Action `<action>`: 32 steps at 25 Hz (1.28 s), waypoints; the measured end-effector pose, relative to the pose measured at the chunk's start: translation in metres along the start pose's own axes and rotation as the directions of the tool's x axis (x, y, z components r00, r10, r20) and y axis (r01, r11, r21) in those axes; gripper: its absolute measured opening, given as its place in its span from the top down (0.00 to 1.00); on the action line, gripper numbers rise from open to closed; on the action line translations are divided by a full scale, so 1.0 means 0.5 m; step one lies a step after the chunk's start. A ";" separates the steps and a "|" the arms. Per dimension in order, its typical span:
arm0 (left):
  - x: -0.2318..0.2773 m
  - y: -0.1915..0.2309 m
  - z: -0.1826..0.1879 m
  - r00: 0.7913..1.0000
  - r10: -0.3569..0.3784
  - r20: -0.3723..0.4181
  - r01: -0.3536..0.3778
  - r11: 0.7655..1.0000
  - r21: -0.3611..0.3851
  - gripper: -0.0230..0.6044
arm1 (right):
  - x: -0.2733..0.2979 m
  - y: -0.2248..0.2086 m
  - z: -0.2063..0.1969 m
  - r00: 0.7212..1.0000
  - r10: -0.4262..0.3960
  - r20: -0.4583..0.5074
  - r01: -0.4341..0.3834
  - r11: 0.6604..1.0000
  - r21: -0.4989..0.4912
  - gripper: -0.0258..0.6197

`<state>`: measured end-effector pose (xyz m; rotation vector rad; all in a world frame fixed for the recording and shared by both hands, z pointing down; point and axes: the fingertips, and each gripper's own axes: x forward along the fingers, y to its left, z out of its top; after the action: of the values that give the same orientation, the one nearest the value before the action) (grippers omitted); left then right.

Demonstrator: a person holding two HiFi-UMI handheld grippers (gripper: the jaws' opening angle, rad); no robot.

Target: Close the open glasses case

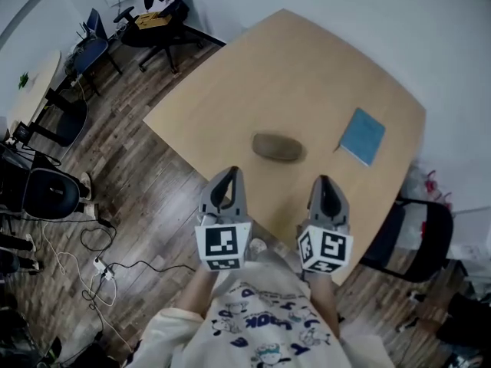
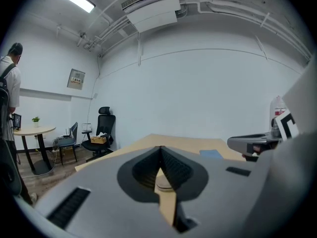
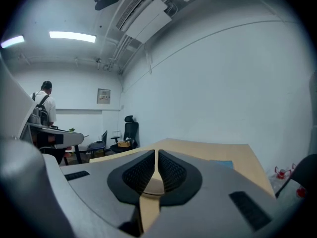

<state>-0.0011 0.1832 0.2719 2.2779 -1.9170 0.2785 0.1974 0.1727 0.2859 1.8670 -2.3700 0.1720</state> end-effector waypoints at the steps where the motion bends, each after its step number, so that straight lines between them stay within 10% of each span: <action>1: 0.005 0.003 -0.006 1.000 0.004 -0.011 -0.004 1.000 0.004 0.96 | 0.009 0.004 -0.006 1.000 0.020 -0.015 -0.020 1.000 0.000 0.95; 16: 0.229 0.081 -0.111 0.973 -0.099 -0.210 0.114 0.992 0.060 0.96 | 0.226 0.009 -0.094 0.972 0.056 -0.229 -0.057 0.998 0.002 0.90; 27: 0.408 0.080 -0.250 0.854 -0.296 -0.428 0.373 0.922 0.105 0.96 | 0.361 0.004 -0.177 0.907 0.046 -0.418 -0.044 0.999 0.016 0.80; 32: 0.465 0.054 -0.295 0.726 -0.443 -0.526 0.577 0.808 0.116 0.96 | 0.406 0.035 -0.199 0.840 0.166 -0.517 -0.196 0.981 -0.004 0.72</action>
<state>0.0042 -0.0095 0.4705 2.4833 -0.9931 0.9720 0.1358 -0.0018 0.4170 1.3430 -2.1321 0.5428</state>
